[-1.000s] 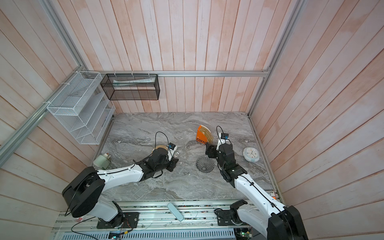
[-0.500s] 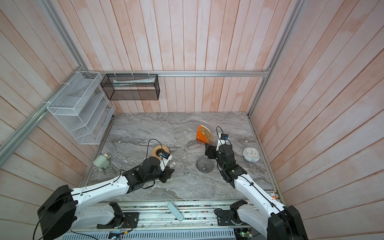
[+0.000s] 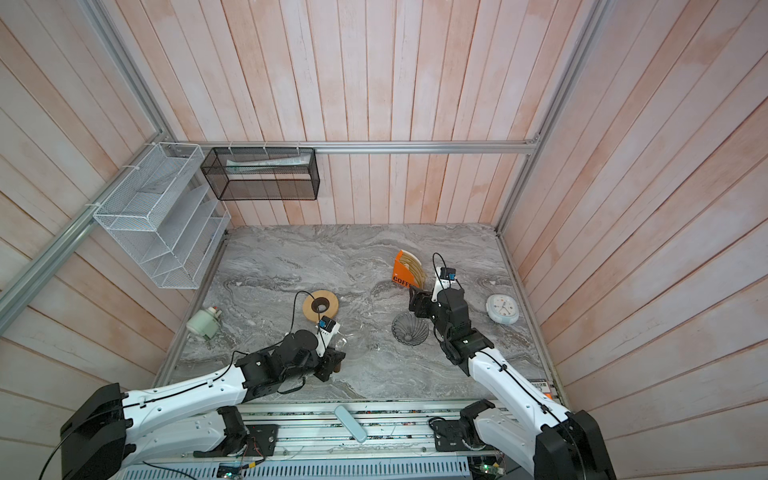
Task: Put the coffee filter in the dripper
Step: 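Lift the glass server with left gripper and carry it nearer the robot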
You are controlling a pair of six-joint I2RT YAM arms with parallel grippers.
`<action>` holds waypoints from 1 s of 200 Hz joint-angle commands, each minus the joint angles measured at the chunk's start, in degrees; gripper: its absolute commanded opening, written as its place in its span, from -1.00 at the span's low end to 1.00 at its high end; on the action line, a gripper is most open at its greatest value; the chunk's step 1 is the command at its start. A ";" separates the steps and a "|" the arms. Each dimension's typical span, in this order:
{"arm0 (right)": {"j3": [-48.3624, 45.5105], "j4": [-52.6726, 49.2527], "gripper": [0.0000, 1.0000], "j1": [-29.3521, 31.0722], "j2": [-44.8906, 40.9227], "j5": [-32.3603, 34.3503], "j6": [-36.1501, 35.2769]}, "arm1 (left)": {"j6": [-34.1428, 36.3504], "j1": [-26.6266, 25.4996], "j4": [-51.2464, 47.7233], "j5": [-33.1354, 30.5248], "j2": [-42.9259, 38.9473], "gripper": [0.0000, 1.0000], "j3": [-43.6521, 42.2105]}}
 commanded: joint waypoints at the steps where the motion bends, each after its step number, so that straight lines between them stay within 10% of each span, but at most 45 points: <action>1: -0.86 1.04 0.52 0.27 0.63 -0.72 0.78 | -3.86 -1.66 -2.97 -2.42 -0.19 -1.00 -0.79; 127: -0.89 1.96 0.53 0.27 1.54 -1.37 1.22 | -7.17 -2.66 -8.03 -7.63 -2.83 -0.92 -2.27; 200: -1.15 2.78 0.52 0.27 2.17 -1.67 1.71 | -7.63 -3.78 -9.73 -9.33 -3.57 -0.33 -1.88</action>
